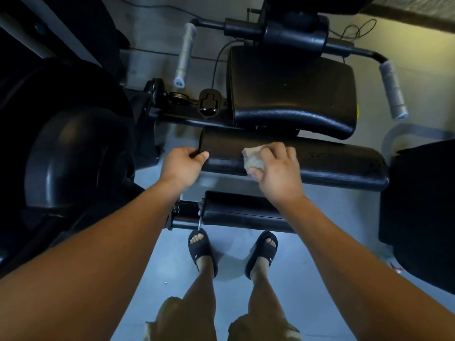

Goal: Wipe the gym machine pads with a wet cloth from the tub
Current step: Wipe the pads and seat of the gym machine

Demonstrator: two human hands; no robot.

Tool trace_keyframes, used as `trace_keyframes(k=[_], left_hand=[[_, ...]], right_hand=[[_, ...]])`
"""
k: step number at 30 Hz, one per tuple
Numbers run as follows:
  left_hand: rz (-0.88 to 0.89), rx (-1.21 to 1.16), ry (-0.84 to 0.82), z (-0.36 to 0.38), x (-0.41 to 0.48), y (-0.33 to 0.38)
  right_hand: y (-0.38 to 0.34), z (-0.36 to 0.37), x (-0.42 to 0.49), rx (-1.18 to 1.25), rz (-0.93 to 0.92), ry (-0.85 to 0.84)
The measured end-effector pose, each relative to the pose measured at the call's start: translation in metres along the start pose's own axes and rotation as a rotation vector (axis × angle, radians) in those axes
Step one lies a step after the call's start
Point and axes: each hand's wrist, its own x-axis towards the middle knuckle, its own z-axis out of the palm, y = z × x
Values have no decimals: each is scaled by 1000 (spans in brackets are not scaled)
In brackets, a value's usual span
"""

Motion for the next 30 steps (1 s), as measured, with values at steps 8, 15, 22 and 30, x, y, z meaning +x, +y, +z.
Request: trace_keyframes(k=[8, 15, 22, 30], left_hand=[[-241, -378, 88, -18, -7, -16], [-164, -179, 150, -26, -17, 1], [86, 87, 173, -3, -18, 23], [277, 335, 172, 16, -6, 20]], right_hand=[[-82, 31, 41, 128, -290, -53], [-19, 16, 28, -97, -257, 90], [-18, 16, 61, -11, -153, -86], [-30, -7, 109, 144, -138, -452]])
